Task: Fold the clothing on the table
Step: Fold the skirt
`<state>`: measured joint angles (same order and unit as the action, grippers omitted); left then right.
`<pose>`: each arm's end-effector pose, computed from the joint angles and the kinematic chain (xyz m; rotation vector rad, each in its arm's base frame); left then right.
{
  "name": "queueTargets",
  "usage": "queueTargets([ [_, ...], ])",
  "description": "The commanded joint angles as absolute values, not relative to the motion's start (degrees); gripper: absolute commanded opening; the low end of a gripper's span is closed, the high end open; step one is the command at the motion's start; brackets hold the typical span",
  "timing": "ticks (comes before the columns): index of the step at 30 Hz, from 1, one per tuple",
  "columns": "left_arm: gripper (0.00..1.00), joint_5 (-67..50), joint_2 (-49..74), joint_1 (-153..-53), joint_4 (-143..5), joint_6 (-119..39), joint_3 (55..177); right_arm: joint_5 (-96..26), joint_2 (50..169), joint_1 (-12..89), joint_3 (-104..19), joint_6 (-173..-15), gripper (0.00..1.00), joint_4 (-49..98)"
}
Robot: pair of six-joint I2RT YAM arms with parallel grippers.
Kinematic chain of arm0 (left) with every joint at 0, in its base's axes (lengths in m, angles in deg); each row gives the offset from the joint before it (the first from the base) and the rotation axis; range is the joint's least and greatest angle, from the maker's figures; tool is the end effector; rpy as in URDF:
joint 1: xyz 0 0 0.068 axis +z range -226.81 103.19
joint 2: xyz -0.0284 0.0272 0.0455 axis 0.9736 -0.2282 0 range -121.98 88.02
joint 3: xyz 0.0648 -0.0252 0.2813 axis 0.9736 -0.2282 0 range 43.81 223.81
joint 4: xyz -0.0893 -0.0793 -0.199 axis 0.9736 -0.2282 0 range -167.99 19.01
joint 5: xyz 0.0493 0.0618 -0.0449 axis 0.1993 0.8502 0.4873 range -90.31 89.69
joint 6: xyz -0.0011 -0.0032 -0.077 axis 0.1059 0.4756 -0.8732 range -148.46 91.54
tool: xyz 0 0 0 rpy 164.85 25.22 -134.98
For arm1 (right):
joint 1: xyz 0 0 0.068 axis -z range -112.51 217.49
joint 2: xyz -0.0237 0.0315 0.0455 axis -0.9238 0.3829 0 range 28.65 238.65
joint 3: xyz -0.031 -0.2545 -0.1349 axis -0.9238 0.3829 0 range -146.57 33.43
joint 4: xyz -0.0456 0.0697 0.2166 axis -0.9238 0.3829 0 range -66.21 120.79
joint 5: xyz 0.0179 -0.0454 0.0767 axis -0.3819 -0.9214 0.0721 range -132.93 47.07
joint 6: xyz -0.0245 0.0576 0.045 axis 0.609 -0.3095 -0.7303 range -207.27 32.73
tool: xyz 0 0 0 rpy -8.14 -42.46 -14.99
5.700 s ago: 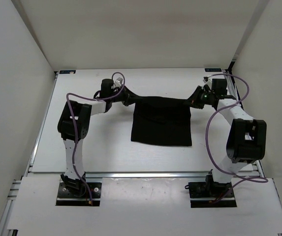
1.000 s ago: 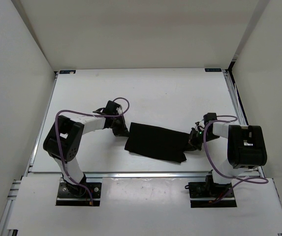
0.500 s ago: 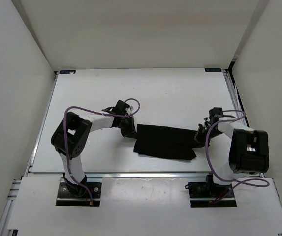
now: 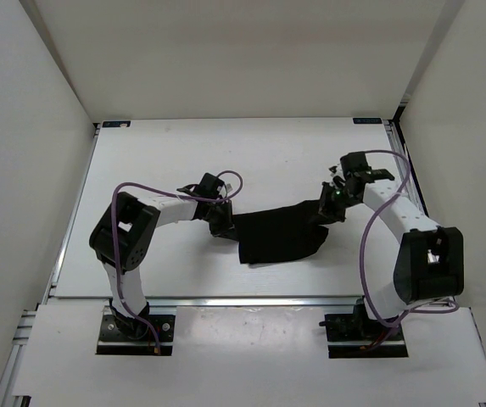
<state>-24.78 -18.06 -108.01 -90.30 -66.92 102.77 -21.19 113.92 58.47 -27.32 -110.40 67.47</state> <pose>0.2772 -0.1997 0.1459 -0.0529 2.9243 -0.8681 0.2589 0.0657 0.2347 0.2418 2.7979 0.6677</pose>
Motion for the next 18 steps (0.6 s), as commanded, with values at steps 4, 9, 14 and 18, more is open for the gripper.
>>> queueTargets([
  [4, 0.00, -23.69, -19.29, -108.10, -92.17, -65.90, 102.25, -14.11, 120.83, 51.33, -36.88, -112.05, 0.00, 66.95],
  [9, 0.00, -23.78, -19.38, -108.36, -91.73, -66.34, 101.82, -10.15, 126.29, 47.55, -43.64, -109.95, 0.00, 68.69],
  [14, 0.00, -24.39, -19.12, -107.92, -91.47, -67.13, 101.64, -7.52, 133.05, 43.59, -51.28, -104.33, 0.00, 73.52],
  [18, 0.00, -25.19, -19.55, -106.96, -90.94, -67.66, 101.38, -7.34, 136.75, 39.90, -55.33, -100.55, 0.00, 77.75],
])
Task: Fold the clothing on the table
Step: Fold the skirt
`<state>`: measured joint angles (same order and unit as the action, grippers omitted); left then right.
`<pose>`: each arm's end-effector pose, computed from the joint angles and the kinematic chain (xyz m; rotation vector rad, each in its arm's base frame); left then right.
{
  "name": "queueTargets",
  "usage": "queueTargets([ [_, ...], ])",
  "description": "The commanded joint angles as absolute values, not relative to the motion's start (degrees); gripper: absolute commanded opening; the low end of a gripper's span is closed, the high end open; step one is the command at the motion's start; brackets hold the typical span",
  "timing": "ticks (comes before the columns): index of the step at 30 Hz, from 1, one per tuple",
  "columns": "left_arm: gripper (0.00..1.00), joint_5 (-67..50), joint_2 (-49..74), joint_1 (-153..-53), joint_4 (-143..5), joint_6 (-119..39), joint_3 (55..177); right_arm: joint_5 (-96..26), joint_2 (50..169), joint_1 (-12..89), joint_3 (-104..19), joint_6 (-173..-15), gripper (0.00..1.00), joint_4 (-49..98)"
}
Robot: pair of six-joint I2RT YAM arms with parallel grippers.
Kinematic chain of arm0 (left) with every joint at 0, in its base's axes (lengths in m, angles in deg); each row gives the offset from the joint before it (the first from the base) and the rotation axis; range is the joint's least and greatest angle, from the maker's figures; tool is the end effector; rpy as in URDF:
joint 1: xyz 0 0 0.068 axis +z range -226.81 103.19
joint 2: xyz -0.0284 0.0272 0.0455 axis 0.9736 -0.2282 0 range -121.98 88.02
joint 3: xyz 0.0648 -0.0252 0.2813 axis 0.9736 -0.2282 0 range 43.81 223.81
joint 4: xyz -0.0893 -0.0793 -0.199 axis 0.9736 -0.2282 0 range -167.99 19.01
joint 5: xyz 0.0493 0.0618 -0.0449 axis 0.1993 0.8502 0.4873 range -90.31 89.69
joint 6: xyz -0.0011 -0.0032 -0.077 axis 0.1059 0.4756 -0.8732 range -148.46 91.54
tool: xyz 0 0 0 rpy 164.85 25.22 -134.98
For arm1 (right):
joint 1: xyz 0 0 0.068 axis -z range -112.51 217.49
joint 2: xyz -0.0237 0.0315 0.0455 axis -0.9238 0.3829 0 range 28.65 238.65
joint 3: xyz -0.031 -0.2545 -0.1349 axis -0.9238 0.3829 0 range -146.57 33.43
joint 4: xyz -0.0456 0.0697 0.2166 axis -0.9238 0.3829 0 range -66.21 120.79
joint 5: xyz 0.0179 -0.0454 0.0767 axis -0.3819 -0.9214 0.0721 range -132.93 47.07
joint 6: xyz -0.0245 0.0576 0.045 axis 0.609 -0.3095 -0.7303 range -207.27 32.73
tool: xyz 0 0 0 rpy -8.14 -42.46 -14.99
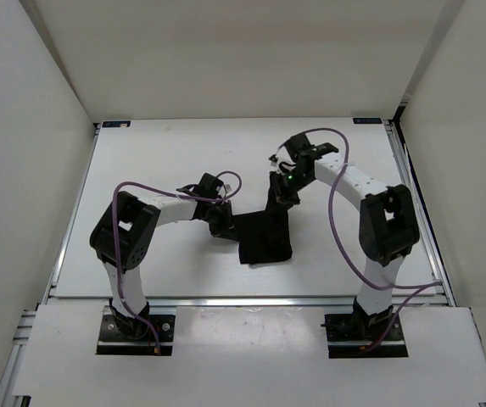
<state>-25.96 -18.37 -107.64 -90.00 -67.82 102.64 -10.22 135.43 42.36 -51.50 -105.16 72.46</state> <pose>0.2779 -0.1990 0.1444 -0.0799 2.9329 -0.8952 0.3152 0.1870 0.2374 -0.3266 2.8664 0.9682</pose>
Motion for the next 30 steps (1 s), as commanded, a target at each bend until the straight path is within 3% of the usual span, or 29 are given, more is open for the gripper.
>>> queueTargets([
  [1, 0.00, -25.27, -19.38, -106.78, -90.94, -67.92, 101.29, -7.51, 136.67, 38.76, -54.91, -99.93, 0.00, 77.49],
  [15, 0.00, -24.40, -18.41, -105.37, -90.85, -69.33, 101.56, -7.69, 139.12, 33.03, -53.14, -96.14, 0.00, 78.55],
  [26, 0.00, -24.22, -17.97, -104.50, -91.03, -69.42, 101.99, -2.17, 147.47, 32.42, -61.30, -95.97, 0.03, 78.11],
  [29, 0.00, -24.57, -18.24, -104.32, -91.38, -69.25, 102.17, 1.45, 150.89, 32.33, -64.83, -96.14, 0.19, 78.98],
  [30, 0.00, -24.48, -18.24, -104.23, -91.47, -68.90, 101.99, 3.02, 151.51, 32.07, -66.14, -95.88, 0.31, 79.25],
])
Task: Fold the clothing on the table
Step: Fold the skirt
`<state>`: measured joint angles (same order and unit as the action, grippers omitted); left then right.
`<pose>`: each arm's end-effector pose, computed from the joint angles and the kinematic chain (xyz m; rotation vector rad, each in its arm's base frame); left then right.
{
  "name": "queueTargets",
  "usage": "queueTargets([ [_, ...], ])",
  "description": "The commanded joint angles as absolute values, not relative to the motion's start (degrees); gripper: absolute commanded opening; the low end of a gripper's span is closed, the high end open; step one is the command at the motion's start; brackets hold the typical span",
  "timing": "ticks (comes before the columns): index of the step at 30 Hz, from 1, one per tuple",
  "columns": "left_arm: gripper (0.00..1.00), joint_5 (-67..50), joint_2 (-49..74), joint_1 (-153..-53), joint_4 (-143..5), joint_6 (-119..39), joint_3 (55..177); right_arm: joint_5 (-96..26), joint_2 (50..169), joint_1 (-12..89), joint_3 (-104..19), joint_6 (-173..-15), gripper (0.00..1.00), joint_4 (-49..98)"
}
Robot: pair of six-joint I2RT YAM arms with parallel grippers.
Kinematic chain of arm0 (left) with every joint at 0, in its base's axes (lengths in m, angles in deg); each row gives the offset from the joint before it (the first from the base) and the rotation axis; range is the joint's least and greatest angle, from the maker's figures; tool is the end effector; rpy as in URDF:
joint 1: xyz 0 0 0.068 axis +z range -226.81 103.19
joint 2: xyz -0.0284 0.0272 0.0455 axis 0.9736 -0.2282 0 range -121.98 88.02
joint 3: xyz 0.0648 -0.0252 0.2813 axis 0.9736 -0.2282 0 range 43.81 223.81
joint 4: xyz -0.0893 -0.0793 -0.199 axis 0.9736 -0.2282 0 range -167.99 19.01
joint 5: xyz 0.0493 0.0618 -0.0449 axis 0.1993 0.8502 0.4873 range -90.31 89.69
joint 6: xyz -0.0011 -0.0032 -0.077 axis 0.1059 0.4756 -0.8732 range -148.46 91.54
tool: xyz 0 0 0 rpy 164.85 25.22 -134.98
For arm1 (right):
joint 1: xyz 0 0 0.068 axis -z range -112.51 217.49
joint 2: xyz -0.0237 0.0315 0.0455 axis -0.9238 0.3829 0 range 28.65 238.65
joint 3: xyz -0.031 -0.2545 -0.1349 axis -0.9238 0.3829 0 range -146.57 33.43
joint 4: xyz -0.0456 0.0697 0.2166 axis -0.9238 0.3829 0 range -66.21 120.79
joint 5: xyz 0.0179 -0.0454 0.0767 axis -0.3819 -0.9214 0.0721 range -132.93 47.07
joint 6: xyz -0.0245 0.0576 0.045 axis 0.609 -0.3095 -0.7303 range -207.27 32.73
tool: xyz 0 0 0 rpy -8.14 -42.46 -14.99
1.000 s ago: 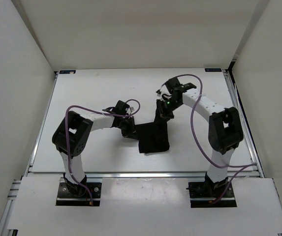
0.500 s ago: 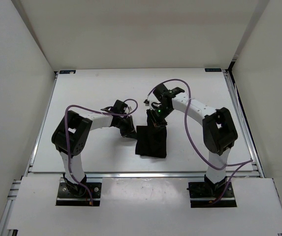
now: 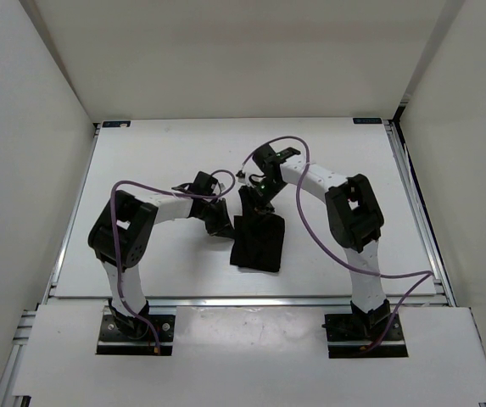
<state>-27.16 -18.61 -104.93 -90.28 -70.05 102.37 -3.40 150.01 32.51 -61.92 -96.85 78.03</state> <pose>0.2848 -0.1859 0.1423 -0.2056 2.9429 -0.9142 0.3085 0.2668 0.1913 0.7113 -2.7601 -1.0396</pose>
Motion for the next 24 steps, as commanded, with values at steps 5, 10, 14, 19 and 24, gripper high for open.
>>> queueTargets([
  [5, 0.00, -24.83, -17.97, -102.21, -92.17, -68.19, 102.26, 7.69, 150.12, 33.21, -67.91, -97.19, 0.59, 77.41],
  [10, 0.00, -23.79, -16.57, -100.10, -93.74, -66.35, 104.35, 7.35, 142.13, 36.54, -62.83, -100.61, 0.54, 74.16],
  [14, 0.00, -16.14, -11.40, -98.69, -99.28, -60.64, 109.53, 6.29, 132.99, 40.58, -51.51, -104.04, 0.17, 68.90],
  [19, 0.00, -25.60, -6.12, -101.05, -101.75, -58.26, 116.31, 6.11, 129.55, 45.77, -40.42, -109.32, 0.00, 62.47],
  [24, 0.00, -35.01, -3.13, -104.32, -95.45, -64.92, 110.81, 3.74, 130.86, 47.19, -35.49, -112.57, 0.00, 58.34],
])
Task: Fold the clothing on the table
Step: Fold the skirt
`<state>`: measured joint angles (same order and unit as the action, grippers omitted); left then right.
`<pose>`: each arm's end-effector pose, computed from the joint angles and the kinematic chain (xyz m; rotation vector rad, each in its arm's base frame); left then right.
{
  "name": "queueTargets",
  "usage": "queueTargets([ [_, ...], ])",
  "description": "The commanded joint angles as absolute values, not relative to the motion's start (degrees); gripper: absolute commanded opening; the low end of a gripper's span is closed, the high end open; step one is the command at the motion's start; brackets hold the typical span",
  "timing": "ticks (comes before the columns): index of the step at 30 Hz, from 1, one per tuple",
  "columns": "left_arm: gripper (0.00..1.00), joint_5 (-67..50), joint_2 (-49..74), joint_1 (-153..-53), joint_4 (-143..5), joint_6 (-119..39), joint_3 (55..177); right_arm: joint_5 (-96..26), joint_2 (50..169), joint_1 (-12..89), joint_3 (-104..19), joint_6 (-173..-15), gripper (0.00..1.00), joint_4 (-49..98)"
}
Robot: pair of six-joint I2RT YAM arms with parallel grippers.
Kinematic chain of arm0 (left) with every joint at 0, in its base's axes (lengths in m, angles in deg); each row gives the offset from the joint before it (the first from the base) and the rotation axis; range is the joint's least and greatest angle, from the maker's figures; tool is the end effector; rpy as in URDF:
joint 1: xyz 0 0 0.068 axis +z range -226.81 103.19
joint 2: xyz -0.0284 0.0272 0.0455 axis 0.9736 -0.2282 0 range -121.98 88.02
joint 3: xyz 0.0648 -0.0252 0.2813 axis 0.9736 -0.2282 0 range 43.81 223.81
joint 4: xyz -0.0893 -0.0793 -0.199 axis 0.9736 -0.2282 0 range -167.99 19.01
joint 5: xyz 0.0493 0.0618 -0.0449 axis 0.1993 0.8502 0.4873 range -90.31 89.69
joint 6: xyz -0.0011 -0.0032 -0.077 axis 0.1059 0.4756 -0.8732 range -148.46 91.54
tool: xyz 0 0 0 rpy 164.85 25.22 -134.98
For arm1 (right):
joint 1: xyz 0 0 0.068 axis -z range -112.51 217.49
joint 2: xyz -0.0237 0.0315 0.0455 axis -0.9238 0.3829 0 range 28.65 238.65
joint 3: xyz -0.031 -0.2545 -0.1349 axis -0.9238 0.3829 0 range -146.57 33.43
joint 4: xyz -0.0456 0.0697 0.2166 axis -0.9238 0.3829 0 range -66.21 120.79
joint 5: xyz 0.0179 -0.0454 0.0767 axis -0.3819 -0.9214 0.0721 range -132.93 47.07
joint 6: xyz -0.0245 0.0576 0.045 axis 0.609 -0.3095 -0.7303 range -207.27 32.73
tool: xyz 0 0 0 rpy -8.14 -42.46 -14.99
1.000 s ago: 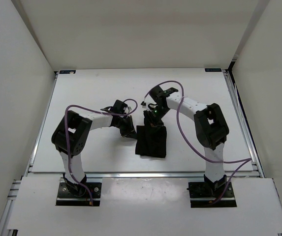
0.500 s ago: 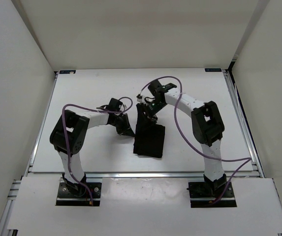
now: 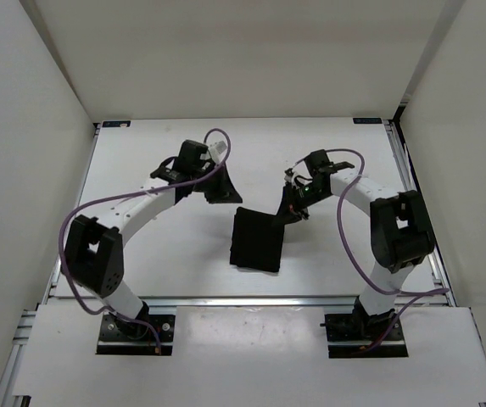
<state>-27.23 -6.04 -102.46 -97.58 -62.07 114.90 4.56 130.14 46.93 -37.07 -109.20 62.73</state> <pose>0.2988 -0.1765 0.2654 0.0478 2.5825 -1.0037 0.2925 0.1614 0.2197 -0.1858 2.8251 1.3385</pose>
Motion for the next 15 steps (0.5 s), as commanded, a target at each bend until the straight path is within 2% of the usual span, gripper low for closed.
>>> queueTargets([
  [1, 0.00, -34.94, -3.12, -104.49, -93.16, -66.68, 107.13, 3.74, 131.30, 47.62, -34.78, -113.27, 0.00, 58.16],
  [7, 0.00, -36.00, -4.61, -104.06, -82.25, -73.11, 90.14, 5.14, 131.65, 47.72, -31.97, -114.08, 0.00, 55.78],
  [15, 0.00, -28.88, -8.13, -105.90, -82.94, -70.39, 89.16, 5.51, 138.33, 46.48, -30.03, -113.81, 0.00, 55.51],
])
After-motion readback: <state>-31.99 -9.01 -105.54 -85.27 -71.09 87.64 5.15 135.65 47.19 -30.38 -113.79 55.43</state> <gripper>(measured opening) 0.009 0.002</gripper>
